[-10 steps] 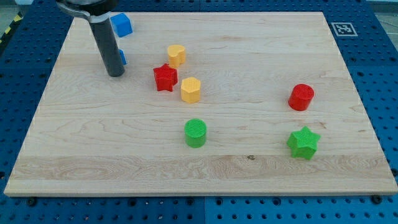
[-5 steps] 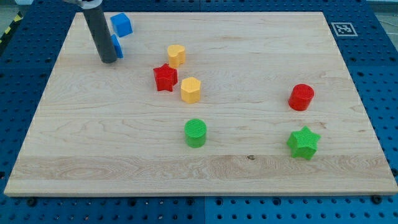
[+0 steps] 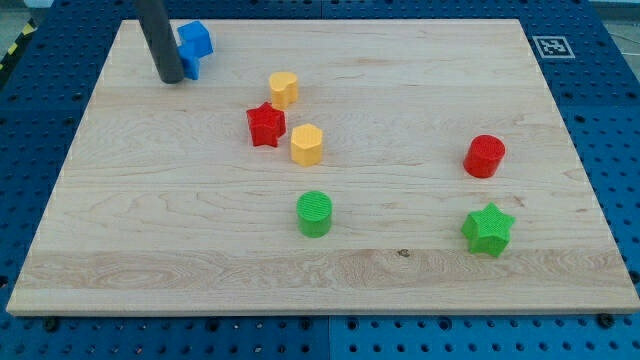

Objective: Move the blue triangle below the blue cube

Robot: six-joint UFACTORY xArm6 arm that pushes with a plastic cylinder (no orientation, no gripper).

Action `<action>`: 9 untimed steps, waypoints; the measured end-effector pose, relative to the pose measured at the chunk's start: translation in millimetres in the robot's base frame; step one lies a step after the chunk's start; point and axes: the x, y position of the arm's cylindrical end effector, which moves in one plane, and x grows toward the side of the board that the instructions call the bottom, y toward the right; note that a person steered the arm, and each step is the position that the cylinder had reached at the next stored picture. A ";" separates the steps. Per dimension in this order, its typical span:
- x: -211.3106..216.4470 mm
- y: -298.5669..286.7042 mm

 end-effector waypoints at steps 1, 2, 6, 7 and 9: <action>-7.1 -0.1; 1.3 5.4; 38.8 23.3; 40.2 23.3; 70.4 23.3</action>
